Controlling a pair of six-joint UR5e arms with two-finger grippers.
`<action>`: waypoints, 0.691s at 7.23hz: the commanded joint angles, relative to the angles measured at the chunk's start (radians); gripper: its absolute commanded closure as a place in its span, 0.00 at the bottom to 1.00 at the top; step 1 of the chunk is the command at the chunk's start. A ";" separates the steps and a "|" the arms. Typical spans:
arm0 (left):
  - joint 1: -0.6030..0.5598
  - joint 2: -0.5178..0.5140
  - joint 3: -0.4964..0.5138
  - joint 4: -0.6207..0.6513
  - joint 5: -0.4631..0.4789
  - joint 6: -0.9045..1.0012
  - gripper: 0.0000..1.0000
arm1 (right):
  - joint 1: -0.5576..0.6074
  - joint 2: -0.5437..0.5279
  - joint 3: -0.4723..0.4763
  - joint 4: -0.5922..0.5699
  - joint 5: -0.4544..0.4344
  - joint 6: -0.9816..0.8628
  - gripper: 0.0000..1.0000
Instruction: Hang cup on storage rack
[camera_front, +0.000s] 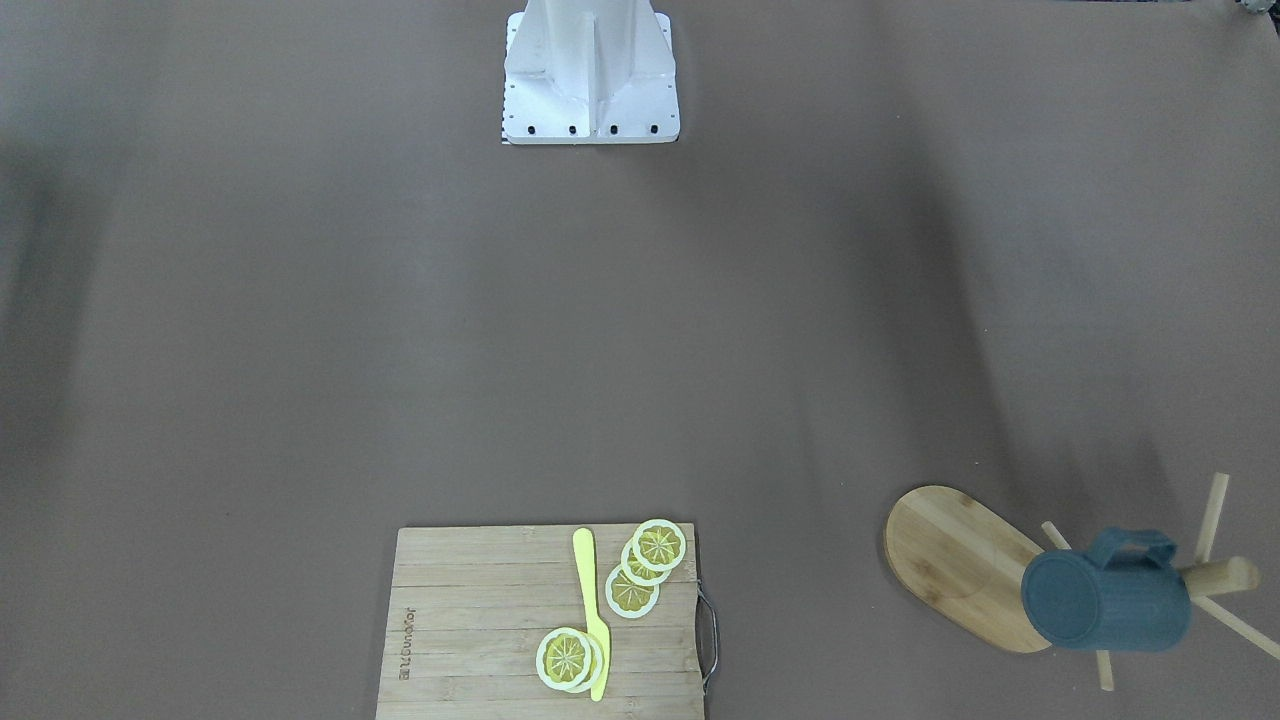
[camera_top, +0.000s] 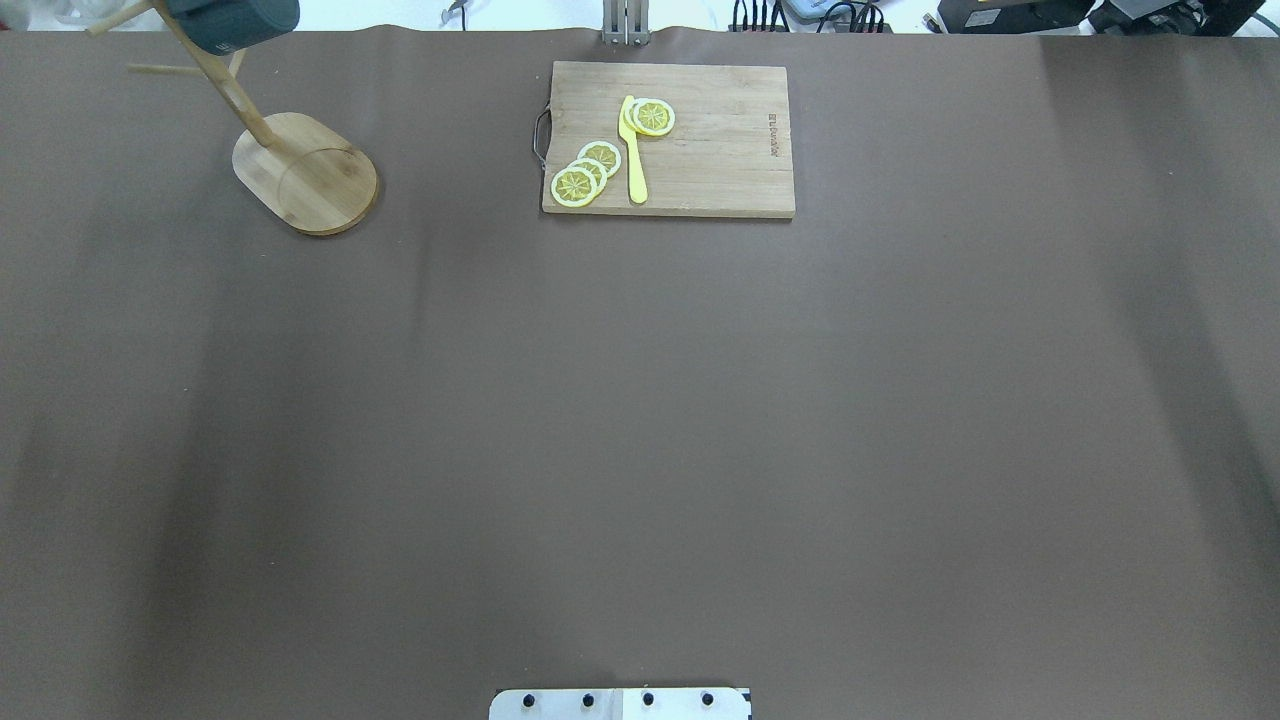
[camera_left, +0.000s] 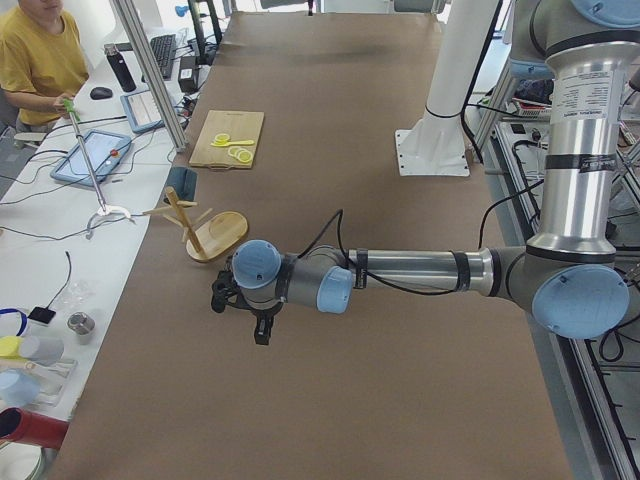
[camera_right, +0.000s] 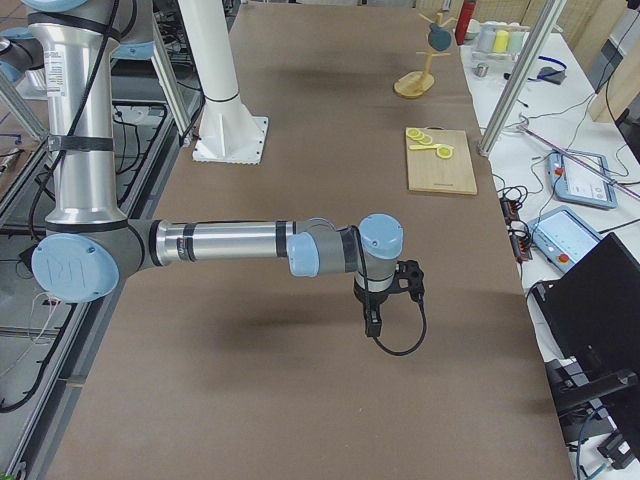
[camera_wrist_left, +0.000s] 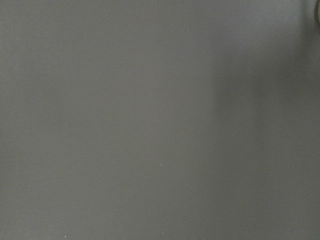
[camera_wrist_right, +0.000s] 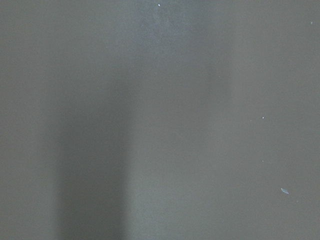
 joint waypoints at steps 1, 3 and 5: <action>0.001 0.066 0.003 -0.157 0.009 -0.009 0.02 | 0.021 -0.007 0.014 -0.014 0.001 -0.002 0.00; 0.001 0.069 0.000 -0.171 -0.002 0.000 0.02 | 0.021 -0.010 0.014 -0.025 -0.001 -0.004 0.00; 0.035 0.054 0.020 -0.167 0.012 -0.009 0.02 | 0.019 -0.010 0.012 -0.020 -0.006 -0.004 0.00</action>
